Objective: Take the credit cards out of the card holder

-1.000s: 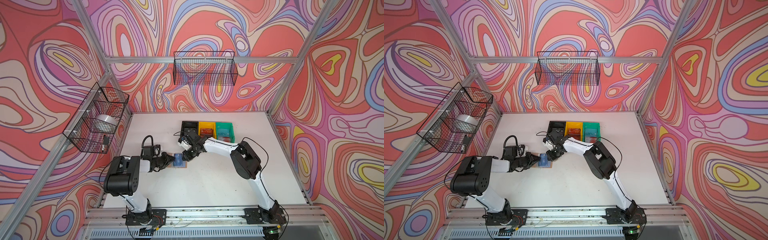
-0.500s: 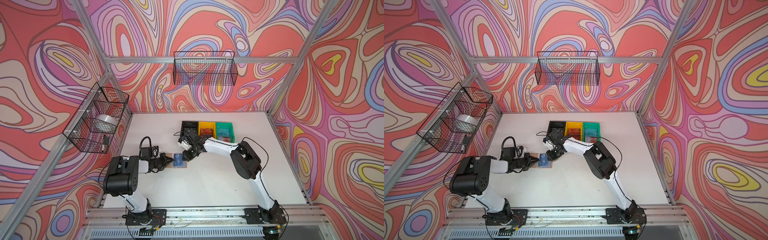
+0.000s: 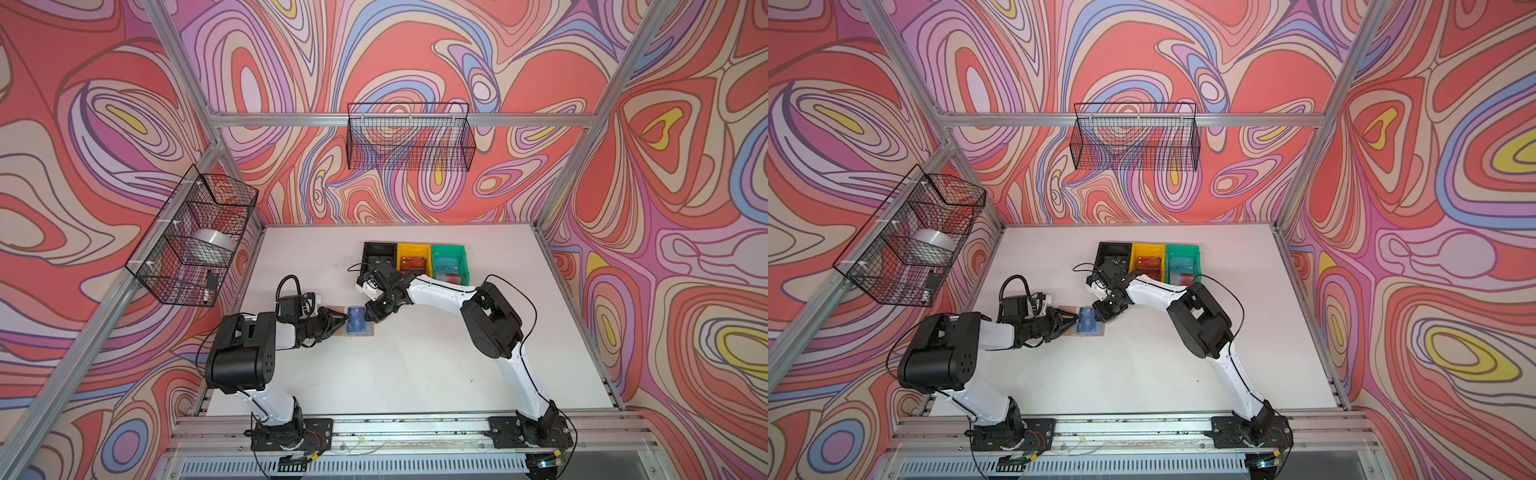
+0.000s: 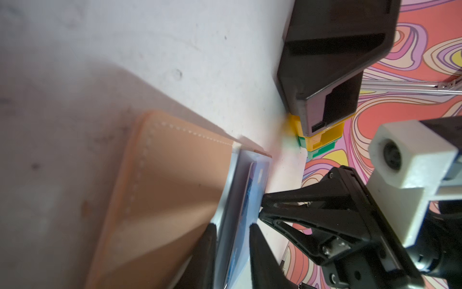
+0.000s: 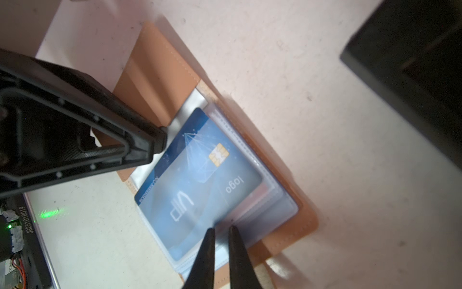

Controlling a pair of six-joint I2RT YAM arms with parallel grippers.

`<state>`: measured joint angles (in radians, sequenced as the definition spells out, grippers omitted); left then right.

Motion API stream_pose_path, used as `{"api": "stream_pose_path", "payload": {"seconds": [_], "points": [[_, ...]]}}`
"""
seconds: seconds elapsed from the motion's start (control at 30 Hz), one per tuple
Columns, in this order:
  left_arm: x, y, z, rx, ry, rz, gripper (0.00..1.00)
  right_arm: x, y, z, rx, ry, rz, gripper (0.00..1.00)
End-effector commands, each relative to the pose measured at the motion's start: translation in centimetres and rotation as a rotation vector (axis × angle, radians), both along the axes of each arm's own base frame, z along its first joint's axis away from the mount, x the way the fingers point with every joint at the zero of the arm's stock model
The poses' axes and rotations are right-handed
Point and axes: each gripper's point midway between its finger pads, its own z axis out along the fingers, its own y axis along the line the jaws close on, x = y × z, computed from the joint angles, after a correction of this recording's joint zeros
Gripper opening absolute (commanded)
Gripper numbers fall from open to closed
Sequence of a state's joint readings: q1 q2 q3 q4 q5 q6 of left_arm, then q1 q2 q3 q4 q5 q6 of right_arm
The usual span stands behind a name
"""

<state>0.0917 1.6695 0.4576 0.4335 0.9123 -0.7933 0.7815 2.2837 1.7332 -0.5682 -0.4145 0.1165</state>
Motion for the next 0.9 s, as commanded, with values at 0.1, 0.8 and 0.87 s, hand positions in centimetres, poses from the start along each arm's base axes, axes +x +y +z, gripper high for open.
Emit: {"api": "stream_pose_path", "payload": {"seconds": [0.1,0.8,0.87], "points": [[-0.3,0.0,-0.4,-0.025,0.017,0.011,0.31,-2.9,-2.8,-6.2,-0.160,0.119,0.002,0.15],[0.2,-1.1,-0.9,0.016,0.023,-0.045,0.29,-2.9,-2.8,-6.3,-0.163,0.124,0.009,0.15],[0.2,-1.1,-1.0,0.016,0.022,-0.043,0.29,-3.0,-2.8,-6.3,-0.164,0.125,0.009,0.15]]}}
